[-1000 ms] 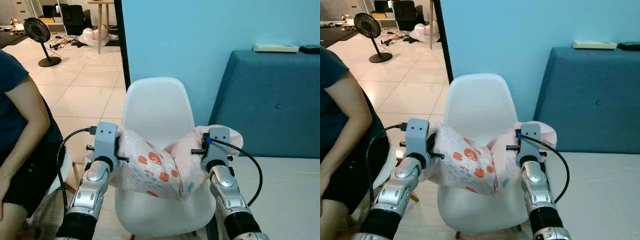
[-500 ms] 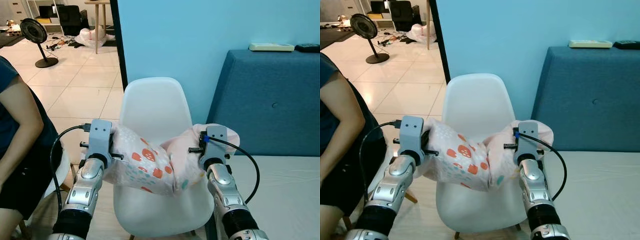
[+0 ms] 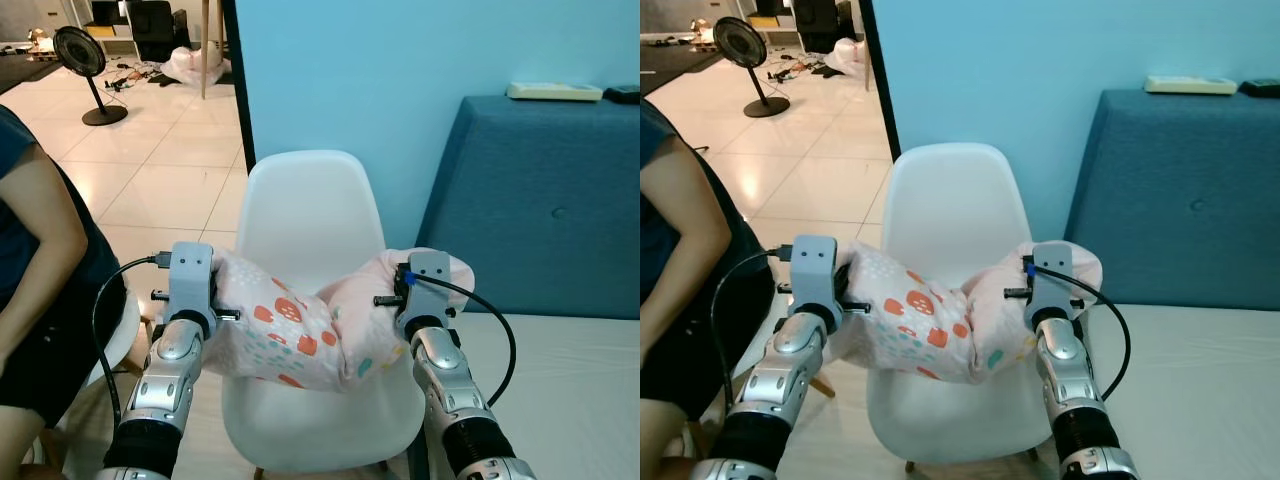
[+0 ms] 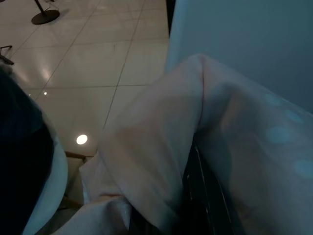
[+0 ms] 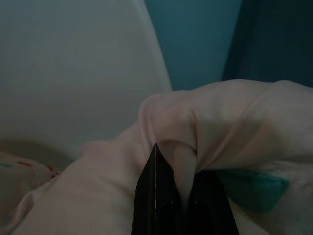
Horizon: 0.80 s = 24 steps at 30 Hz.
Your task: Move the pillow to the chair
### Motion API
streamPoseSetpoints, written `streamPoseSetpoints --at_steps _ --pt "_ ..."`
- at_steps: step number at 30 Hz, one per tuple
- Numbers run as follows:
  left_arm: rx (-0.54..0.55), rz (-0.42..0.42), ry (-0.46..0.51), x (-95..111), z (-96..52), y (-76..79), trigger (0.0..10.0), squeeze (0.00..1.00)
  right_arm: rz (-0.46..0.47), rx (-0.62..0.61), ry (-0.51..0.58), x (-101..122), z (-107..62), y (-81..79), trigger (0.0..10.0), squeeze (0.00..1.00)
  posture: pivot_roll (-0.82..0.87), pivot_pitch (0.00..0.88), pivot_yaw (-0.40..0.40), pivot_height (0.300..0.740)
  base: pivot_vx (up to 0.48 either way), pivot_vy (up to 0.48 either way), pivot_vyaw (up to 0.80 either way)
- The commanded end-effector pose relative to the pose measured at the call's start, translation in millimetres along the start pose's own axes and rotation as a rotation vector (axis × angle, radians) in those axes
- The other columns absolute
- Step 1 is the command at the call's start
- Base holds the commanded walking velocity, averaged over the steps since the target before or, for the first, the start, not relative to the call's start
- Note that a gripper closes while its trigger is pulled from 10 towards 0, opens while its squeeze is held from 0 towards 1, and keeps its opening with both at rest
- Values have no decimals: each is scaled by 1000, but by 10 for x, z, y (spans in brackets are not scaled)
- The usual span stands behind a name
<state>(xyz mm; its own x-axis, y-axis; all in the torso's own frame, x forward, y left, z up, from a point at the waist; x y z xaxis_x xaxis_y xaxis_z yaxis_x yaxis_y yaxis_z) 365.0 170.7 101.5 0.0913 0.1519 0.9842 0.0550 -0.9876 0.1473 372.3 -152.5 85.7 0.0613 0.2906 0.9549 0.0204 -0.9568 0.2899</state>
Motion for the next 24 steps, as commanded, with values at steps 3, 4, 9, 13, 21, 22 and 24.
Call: streamPoseSetpoints --at_steps 3,4,9,13,21,22,24 --pt "2 -1 16 44 9 6 10000 0 0 31 29 95 25 -78 10000 0 14 73 5 740 0 0 0" --pt "1 -14 8 34 10 9 10000 0 0 32 28 91 24 -80 10000 0 14 73 5 740 0 0 0" --pt "-12 -32 7 34 9 20 10000 0 -1 35 22 73 21 -86 10000 0 15 76 6 740 0 384 0" --pt "-10 -3 2 23 8 16 10000 0 3 39 12 47 16 -94 10000 0 16 77 6 740 0 120 0" --pt "-95 106 23 35 11 129 10000 0 16 1 43 130 46 -64 10000 0 12 67 13 740 0 0 0" --pt "-94 100 25 38 13 131 10000 0 13 -3 46 138 49 -56 10000 0 12 67 13 740 0 0 0" --pt "-105 98 29 55 33 159 10000 0 24 -22 50 160 69 -16 10000 0 11 64 12 740 0 0 0"
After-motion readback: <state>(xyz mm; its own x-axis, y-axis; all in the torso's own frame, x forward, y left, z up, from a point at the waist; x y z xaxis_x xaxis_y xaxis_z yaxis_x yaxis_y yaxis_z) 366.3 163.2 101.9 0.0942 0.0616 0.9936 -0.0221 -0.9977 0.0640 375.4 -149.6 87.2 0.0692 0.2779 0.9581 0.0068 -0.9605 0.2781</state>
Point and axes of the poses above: a point about 5 cm out from each wrist's last joint towards the gripper, its own z axis pointing out of the wrist towards the gripper, its own x axis along the axis of the wrist's last joint, y = z × x, the point moved 4 cm from there along z, pointing out of the wrist towards the gripper, and after that the axes turned 13 degrees about -z, right-handed, at the moved point
